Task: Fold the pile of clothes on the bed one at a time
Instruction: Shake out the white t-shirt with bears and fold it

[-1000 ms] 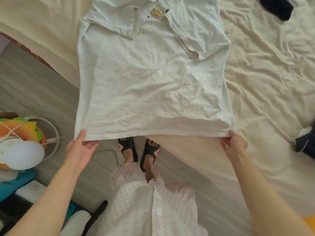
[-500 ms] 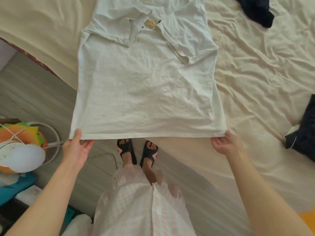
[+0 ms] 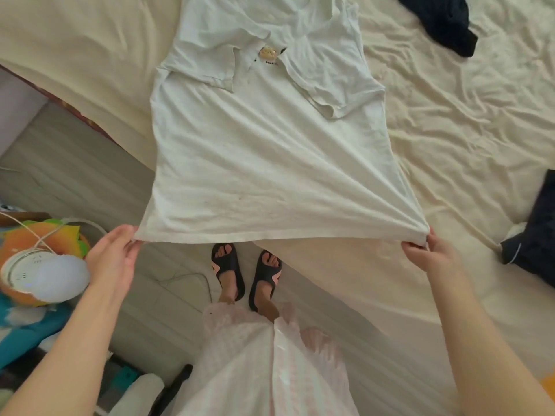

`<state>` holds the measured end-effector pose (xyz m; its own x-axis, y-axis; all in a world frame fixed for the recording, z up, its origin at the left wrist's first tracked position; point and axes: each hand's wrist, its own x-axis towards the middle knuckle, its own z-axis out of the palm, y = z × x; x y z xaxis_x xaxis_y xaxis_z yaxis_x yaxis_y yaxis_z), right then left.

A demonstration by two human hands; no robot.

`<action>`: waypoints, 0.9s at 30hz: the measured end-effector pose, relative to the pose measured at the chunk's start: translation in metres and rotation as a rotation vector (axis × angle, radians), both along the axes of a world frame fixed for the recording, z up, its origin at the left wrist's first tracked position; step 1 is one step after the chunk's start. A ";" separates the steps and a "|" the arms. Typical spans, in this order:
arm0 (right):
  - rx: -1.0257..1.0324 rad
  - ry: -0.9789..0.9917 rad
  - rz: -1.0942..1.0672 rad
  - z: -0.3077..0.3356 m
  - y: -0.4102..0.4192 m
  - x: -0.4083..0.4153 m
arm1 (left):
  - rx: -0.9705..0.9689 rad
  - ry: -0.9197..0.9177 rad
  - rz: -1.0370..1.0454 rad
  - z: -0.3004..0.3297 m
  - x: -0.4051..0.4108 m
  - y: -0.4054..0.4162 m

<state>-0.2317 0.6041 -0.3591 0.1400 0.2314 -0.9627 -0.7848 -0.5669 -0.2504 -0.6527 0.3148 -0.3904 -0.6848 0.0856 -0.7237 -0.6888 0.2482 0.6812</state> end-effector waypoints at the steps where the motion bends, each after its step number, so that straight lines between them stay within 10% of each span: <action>1: -0.014 0.003 -0.010 0.005 0.002 0.008 | -0.034 0.030 -0.011 0.003 -0.003 -0.002; 5: 0.027 0.317 0.119 0.022 0.004 0.026 | -0.182 0.110 -0.160 0.007 -0.004 -0.001; 12: -0.039 -0.359 0.476 -0.004 0.012 0.006 | -0.305 0.068 -0.295 -0.005 0.007 0.014; 27: -0.131 -0.877 0.787 -0.034 -0.003 0.017 | -0.230 -0.057 0.145 -0.002 0.002 0.022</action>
